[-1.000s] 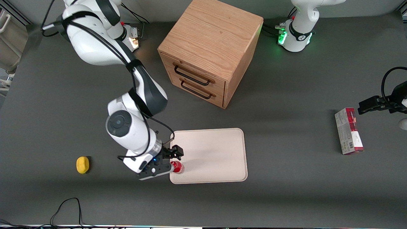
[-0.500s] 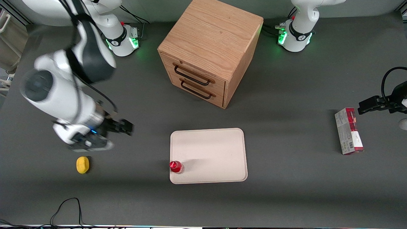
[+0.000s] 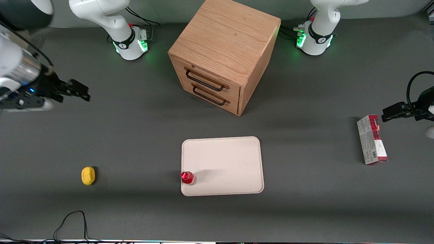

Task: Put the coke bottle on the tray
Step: 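Open the right gripper and raise it away from the tray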

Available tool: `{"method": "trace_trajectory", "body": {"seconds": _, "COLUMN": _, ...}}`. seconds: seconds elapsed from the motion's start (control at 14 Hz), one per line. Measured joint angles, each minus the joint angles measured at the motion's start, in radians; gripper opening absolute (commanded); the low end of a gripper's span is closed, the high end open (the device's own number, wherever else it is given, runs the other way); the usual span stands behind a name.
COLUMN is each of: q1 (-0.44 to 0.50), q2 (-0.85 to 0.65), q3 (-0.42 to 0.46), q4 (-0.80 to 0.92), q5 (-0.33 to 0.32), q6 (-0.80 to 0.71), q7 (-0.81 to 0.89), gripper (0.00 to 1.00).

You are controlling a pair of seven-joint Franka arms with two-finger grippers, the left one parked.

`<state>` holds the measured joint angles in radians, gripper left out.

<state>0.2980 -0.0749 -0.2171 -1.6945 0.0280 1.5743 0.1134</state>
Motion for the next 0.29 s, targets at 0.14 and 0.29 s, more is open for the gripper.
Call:
{"method": "trace_trajectory", "body": {"seconds": 0.14, "q1": -0.046, "q2": -0.017, "q3": 0.017, "q4": -0.007, "q5": 0.000, "q6": -0.020, "q7": -0.002, "gripper": 1.00}}
{"method": "trace_trajectory", "body": {"seconds": 0.29, "q1": -0.149, "q2": -0.015, "q3": 0.107, "q4": -0.009, "q5": 0.000, "q6": -0.021, "q7": -0.002, "gripper": 1.00}}
